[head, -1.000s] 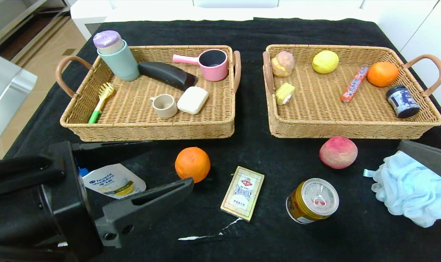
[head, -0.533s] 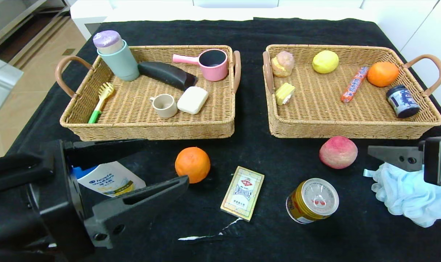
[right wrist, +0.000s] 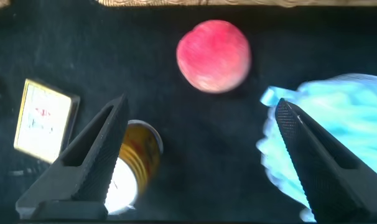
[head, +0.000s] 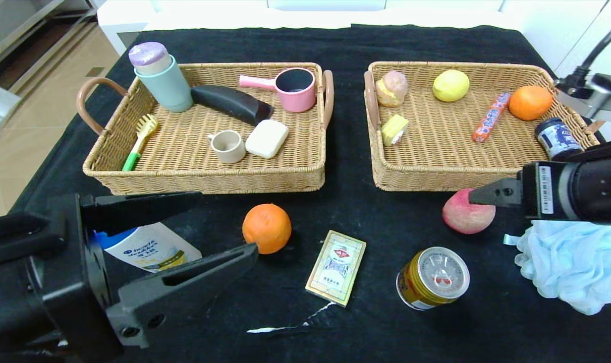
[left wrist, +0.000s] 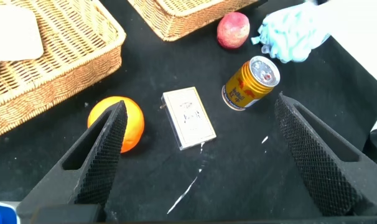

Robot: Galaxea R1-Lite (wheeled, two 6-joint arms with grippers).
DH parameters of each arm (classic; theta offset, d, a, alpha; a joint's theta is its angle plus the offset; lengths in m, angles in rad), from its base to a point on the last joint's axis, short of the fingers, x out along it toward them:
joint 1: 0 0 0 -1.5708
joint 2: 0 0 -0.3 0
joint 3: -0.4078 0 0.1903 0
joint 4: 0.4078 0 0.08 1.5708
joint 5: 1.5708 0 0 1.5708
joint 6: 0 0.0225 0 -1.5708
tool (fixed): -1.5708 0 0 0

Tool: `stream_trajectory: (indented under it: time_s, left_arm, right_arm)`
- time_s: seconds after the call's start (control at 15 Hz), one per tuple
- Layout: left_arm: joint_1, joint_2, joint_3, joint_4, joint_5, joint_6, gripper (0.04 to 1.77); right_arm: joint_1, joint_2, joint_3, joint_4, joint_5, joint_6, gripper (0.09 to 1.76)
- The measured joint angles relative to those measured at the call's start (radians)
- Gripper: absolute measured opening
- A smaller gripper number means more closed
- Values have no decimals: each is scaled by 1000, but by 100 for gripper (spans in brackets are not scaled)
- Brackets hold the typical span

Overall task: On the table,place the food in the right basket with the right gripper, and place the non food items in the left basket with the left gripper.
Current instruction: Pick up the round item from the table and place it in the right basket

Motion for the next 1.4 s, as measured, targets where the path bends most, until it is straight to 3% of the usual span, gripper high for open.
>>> stream_trajectory:
  time_s: [1.4]
  left_arm:
    - [0,-24,2,1,2,5,172]
  right_arm:
    - [-73,231,-54,-33,-9,103,171]
